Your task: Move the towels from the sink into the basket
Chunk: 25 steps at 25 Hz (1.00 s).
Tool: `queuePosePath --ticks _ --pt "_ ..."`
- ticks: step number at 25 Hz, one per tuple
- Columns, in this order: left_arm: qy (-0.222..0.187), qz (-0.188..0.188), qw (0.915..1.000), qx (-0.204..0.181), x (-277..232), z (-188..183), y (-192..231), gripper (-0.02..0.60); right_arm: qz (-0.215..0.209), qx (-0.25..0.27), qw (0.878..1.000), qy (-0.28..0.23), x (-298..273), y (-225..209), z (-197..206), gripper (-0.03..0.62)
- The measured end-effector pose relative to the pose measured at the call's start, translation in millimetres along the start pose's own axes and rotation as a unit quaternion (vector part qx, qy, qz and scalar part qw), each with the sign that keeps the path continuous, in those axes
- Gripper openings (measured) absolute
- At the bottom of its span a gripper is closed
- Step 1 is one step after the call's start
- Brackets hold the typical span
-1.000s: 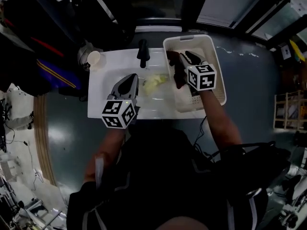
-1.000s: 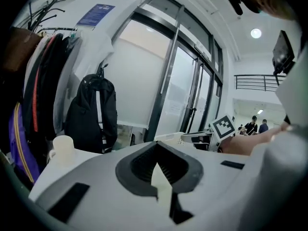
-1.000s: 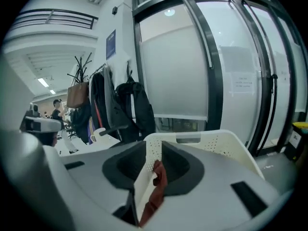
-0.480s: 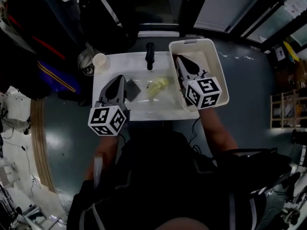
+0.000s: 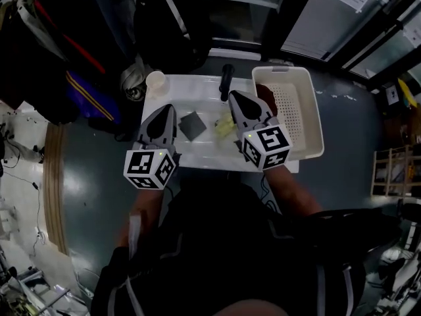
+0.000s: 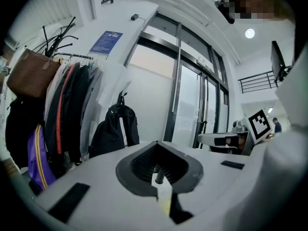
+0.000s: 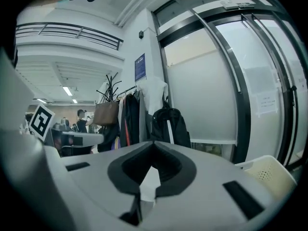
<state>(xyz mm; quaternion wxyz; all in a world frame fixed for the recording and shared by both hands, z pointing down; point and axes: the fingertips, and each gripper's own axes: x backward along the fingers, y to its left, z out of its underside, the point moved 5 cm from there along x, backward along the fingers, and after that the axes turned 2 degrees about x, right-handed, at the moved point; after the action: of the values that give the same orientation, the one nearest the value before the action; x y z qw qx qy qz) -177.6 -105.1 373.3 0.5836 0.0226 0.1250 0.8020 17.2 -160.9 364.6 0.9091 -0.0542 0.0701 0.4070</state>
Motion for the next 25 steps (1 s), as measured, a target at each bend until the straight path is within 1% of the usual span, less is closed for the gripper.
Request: queuePosePath --ticks 5,10,17,19,22,25 --pt "0.003 -0.016 0.9998 -0.014 8.2 4.0 13.0 0.003 0.003 0.005 1.0 -0.003 -10.6 9.2 -1.2 0.011" --pt "0.007 -0.017 0.9998 0.01 9.0 9.3 21.5 0.003 0.007 0.003 1.0 -0.004 -14.5 13.2 -1.1 0.011" --pt "0.011 -0.015 0.9998 0.01 11.3 13.2 32.8 0.003 0.022 -0.003 1.0 -0.002 -19.9 18.5 3.1 0.011" --pt "0.006 -0.015 0.9998 0.01 11.9 13.1 36.4 0.003 0.03 -0.004 1.0 0.005 -22.9 20.0 9.9 0.011" --pt "-0.004 -0.024 0.9997 0.008 18.1 13.9 41.1 0.003 0.061 -0.016 0.998 0.029 -23.6 20.5 28.0 0.012" --pt "0.012 -0.018 0.9998 0.0 18.1 24.3 49.2 0.003 0.084 -0.021 0.994 0.06 -31.6 19.2 52.7 0.012"
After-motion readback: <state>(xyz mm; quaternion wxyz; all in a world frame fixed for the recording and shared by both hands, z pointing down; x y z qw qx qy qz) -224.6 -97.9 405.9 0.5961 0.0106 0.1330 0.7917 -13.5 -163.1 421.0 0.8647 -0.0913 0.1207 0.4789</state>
